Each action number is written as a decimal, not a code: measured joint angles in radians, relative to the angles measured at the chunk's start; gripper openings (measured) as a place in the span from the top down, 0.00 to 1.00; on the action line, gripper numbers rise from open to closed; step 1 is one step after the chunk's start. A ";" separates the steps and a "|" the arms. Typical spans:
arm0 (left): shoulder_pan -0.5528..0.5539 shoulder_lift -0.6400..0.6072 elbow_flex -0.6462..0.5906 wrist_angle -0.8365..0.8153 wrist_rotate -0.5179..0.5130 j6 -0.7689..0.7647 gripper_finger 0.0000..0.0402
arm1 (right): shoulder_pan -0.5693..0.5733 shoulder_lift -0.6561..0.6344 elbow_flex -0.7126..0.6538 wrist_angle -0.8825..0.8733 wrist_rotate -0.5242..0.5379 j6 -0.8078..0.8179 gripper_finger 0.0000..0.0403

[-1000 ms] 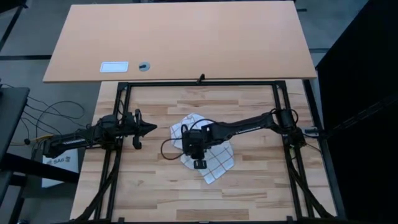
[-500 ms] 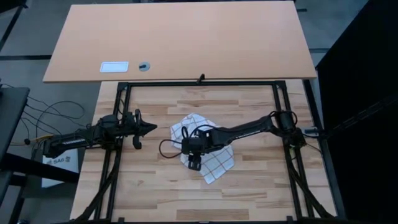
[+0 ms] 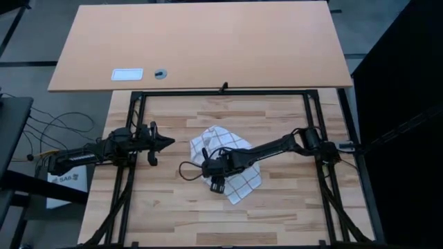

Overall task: Roll towel
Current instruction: Roll the white checkered towel

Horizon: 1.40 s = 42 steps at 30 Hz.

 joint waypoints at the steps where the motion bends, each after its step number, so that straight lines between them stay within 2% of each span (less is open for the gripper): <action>1: 0.000 0.000 0.000 0.000 0.000 0.000 1.00 | -0.001 0.002 -0.001 -0.008 0.000 0.000 0.56; 5: 0.000 0.000 0.000 0.001 0.000 0.000 1.00 | -0.002 0.001 0.000 -0.016 0.000 0.001 0.63; 14: 0.000 0.000 -0.001 0.002 0.000 0.011 1.00 | -0.003 0.000 0.000 -0.011 -0.022 -0.001 0.92; 17: 0.000 0.000 -0.001 0.002 0.000 0.011 1.00 | -0.004 0.000 0.015 -0.014 -0.046 -0.001 0.98; 24: 0.000 0.000 -0.001 0.002 0.000 0.011 1.00 | -0.006 -0.001 0.085 -0.014 -0.052 -0.043 0.95; 32: 0.000 0.000 -0.002 -0.001 0.000 0.010 1.00 | -0.019 -0.002 0.087 -0.023 -0.057 -0.043 0.96; 42: 0.000 0.000 -0.002 -0.007 0.000 0.008 1.00 | -0.019 -0.002 0.087 -0.023 -0.057 -0.046 0.89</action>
